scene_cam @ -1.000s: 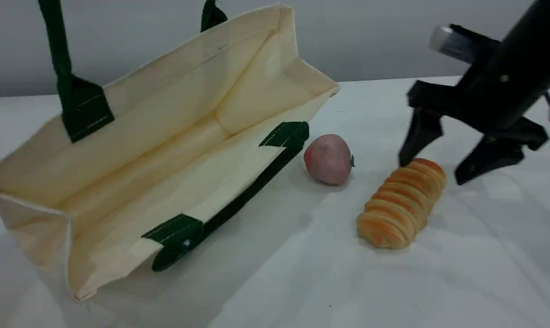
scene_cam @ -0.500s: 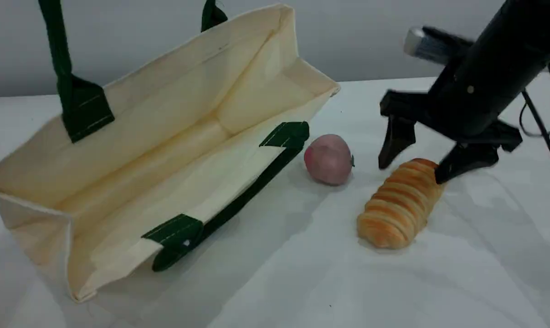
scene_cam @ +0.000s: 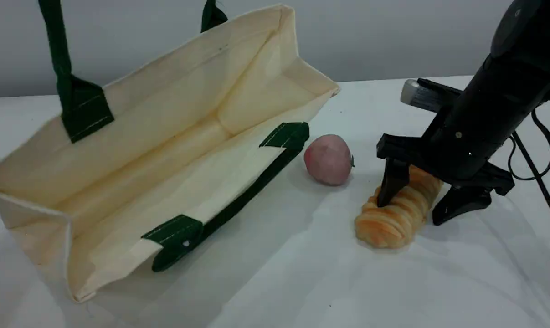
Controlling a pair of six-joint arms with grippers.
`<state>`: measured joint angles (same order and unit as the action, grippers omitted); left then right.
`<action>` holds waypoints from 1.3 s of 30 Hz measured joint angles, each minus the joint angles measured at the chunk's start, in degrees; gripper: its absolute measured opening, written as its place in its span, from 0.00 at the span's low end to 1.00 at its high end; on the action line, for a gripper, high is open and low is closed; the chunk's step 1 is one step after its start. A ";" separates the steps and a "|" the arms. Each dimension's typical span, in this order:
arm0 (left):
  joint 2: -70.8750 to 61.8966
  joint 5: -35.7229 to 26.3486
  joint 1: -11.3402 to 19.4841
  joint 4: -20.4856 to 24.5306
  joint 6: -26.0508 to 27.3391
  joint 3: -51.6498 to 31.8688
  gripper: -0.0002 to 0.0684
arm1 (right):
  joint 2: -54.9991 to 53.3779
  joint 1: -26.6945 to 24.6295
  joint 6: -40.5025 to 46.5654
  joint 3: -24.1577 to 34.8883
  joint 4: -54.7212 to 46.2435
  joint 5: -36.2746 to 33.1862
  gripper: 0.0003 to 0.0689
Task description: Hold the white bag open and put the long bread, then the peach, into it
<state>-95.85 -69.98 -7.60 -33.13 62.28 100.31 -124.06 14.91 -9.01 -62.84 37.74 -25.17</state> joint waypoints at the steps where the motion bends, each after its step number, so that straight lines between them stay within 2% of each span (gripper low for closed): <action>1: 0.00 0.00 0.00 0.00 0.00 0.00 0.14 | -0.03 0.00 -0.05 0.00 0.00 0.14 0.85; 4: 0.00 0.00 0.00 0.00 0.00 0.00 0.14 | -0.06 0.00 -0.46 0.00 0.00 0.51 0.81; 6: 0.00 0.00 0.00 0.00 0.00 0.00 0.14 | -0.11 0.00 -0.78 0.00 0.00 0.66 0.74; 8: 0.00 0.00 0.00 0.00 0.05 0.00 0.14 | -0.14 0.04 -0.97 0.05 0.00 0.80 0.65; 14: 0.00 0.00 0.00 0.00 0.05 0.00 0.14 | -0.14 0.04 -5.32 -0.07 1.29 -0.04 0.31; 16: 0.00 0.00 0.00 0.00 0.05 0.00 0.14 | -0.18 -0.02 -7.17 -0.89 1.43 -1.60 0.24; 22: 0.00 0.00 0.00 0.00 0.05 0.00 0.14 | 2.61 -0.06 -7.85 -3.57 -0.98 -6.44 0.23; 29: 0.00 0.00 0.00 0.00 0.42 0.00 0.14 | 8.83 -0.06 -1.95 -2.83 -9.68 -9.71 0.19; 33: 0.00 0.00 0.00 0.00 0.45 0.00 0.14 | 14.56 -0.06 -1.56 0.76 -11.55 -9.48 0.18; 39: 0.00 0.00 0.00 0.12 0.66 0.00 0.14 | 26.97 -0.06 -2.61 9.16 -10.41 -8.81 0.18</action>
<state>-95.85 -69.98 -7.60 -33.01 62.94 100.31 -97.09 14.85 -11.62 -53.69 27.33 -33.98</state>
